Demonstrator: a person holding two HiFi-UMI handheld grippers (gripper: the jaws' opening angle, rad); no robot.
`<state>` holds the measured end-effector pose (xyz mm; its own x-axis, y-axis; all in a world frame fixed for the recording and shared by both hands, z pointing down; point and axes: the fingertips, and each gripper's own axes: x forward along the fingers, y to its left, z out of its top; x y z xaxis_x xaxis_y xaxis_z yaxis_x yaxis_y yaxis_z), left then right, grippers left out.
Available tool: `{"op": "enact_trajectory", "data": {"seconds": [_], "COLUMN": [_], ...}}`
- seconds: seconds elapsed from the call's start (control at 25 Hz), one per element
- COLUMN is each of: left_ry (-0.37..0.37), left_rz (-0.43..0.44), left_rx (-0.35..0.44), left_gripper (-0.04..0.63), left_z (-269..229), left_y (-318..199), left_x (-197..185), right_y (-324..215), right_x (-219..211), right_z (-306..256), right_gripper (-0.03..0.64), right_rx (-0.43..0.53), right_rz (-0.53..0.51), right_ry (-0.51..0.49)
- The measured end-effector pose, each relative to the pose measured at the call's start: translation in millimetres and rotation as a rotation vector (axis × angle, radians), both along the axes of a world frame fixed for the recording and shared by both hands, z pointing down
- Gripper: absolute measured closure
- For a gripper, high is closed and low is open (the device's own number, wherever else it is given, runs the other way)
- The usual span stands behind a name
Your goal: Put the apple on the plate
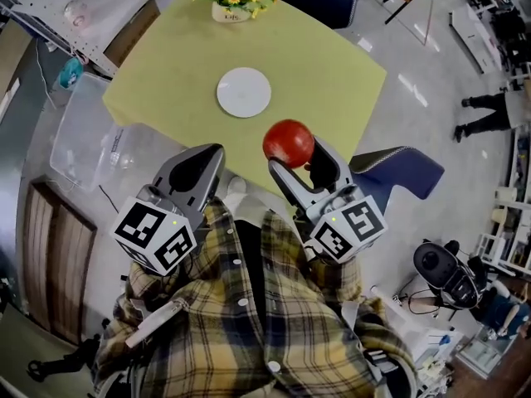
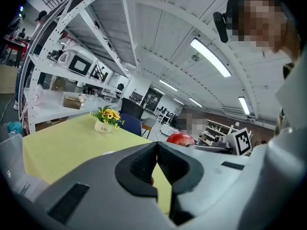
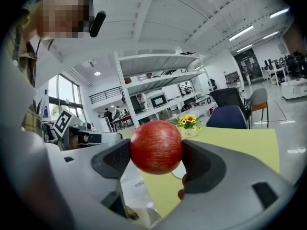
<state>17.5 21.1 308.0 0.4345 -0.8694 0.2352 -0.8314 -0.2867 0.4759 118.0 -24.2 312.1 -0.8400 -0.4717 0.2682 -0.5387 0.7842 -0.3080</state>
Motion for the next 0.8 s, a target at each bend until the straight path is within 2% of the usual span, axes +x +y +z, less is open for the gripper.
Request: {"op": "enact_trajectory", "data": {"seconds": [0.4, 0.6, 0.8], "left_ry": [0.012, 0.021, 0.04], "left_rz": [0.125, 0.255, 0.337], "left_rx": [0.001, -0.015, -0.028], "left_gripper": [0.588, 0.588, 0.588], "left_z": [10, 9, 9], "left_y": [-50, -83, -122], "left_x": [-29, -56, -88], "right_y": [-35, -57, -85], "right_x": [-34, -64, -91], "right_z": [14, 11, 10], "right_gripper": [0.29, 0.29, 0.29], "right_rx": [-0.015, -0.036, -0.042], "right_rz": [0.103, 0.215, 0.31], "right_ry": [0.024, 0.038, 0.058]}}
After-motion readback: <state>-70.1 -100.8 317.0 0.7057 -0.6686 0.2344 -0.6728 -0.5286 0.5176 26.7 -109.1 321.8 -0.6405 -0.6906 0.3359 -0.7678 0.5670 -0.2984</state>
